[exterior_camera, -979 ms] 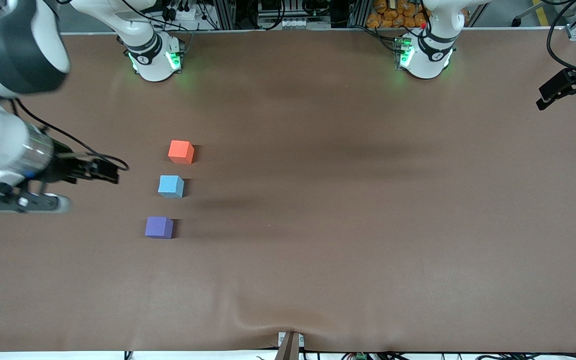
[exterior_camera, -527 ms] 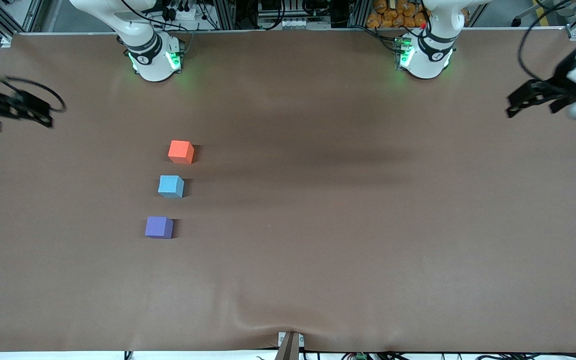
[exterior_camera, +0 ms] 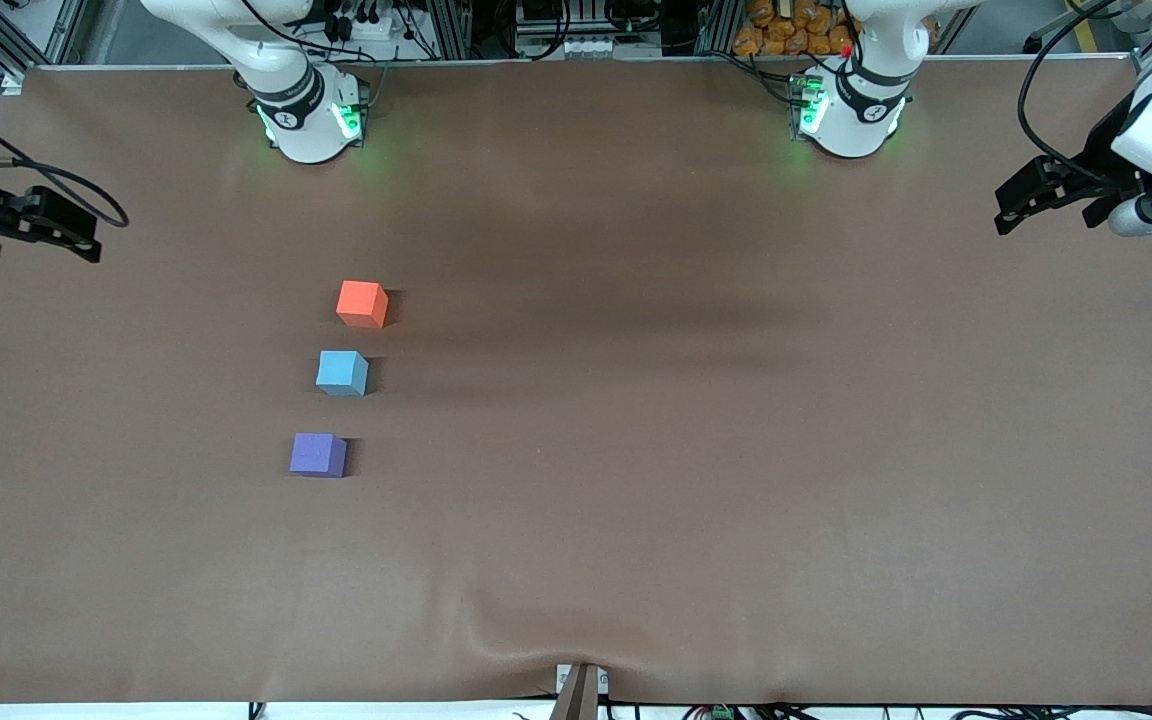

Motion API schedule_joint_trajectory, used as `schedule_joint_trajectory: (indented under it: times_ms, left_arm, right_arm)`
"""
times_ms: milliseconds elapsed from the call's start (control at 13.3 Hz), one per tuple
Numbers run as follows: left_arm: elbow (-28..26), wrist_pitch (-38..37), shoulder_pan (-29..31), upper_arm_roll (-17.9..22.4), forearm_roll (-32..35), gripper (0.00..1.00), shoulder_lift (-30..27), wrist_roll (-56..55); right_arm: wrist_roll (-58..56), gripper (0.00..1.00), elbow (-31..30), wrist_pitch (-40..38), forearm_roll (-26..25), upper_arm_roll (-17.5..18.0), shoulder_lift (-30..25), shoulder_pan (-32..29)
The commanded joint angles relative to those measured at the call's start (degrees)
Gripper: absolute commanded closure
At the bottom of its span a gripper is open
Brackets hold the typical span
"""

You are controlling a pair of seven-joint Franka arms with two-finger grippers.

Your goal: Place blue block between orange and purple blocks

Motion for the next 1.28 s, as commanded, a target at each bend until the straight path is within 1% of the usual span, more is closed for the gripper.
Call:
schedule_joint_trajectory:
  times_ms: [0, 151, 226, 452, 603, 678, 753, 828, 904, 979, 1205]
  left_arm:
    - [1.1, -1.1, 0.5, 0.2, -0.5, 0.00, 0.2, 1.0]
    - [2.1, -1.1, 0.5, 0.1, -0.3, 0.00, 0.4, 1.0]
    - [2.2, -0.9, 0.4, 0.1, -0.3, 0.00, 0.6, 1.0]
    - [2.4, -0.7, -0.3, 0.2, -0.4, 0.00, 1.4, 1.2]
    - [6.0, -2.6, -1.9, 0.5, -0.2, 0.00, 4.0, 0.8]
    - [9.0, -5.6, -2.5, 1.4, -0.2, 0.00, 5.2, 0.9]
    - [11.3, -7.4, -4.1, 3.3, -0.2, 0.00, 6.6, 0.9]
    - [12.3, -7.7, -5.6, 5.0, -0.1, 0.00, 7.4, 0.9]
    - [12.3, -7.7, -6.3, 6.0, -0.2, 0.00, 7.4, 1.0]
    - [12.3, -7.7, -6.3, 6.1, -0.2, 0.00, 7.4, 0.9]
    - [12.4, -7.8, -6.5, 6.1, 0.2, 0.00, 6.4, 1.0]
  right_arm:
    - [1.1, 0.00, -2.5, 0.7, 1.9, 0.9, -2.7, -1.0]
    - [1.2, 0.00, -2.4, 1.0, 3.0, 0.7, -2.6, -1.3]
    - [1.1, 0.00, -2.4, 1.4, 4.4, 0.5, -2.6, -1.4]
    - [1.0, 0.00, -3.0, 1.9, 4.7, 0.6, -3.1, -1.4]
    - [1.0, 0.00, -3.1, 1.9, 4.7, 0.6, -3.2, -1.4]
    - [1.0, 0.00, -3.4, 2.0, 4.7, 0.6, -3.4, -1.3]
    - [1.0, 0.00, -4.6, 2.5, 4.7, 0.6, -4.2, -1.4]
    - [1.0, 0.00, -6.5, 3.6, 4.7, 0.5, -5.4, -1.4]
    - [0.9, 0.00, -8.6, 4.9, 4.7, 0.5, -6.8, -1.4]
    - [0.9, 0.00, -10.5, 6.3, 4.7, 0.6, -8.1, -1.3]
    - [1.0, 0.00, -10.4, 6.7, 4.7, 0.5, -7.8, -1.4]
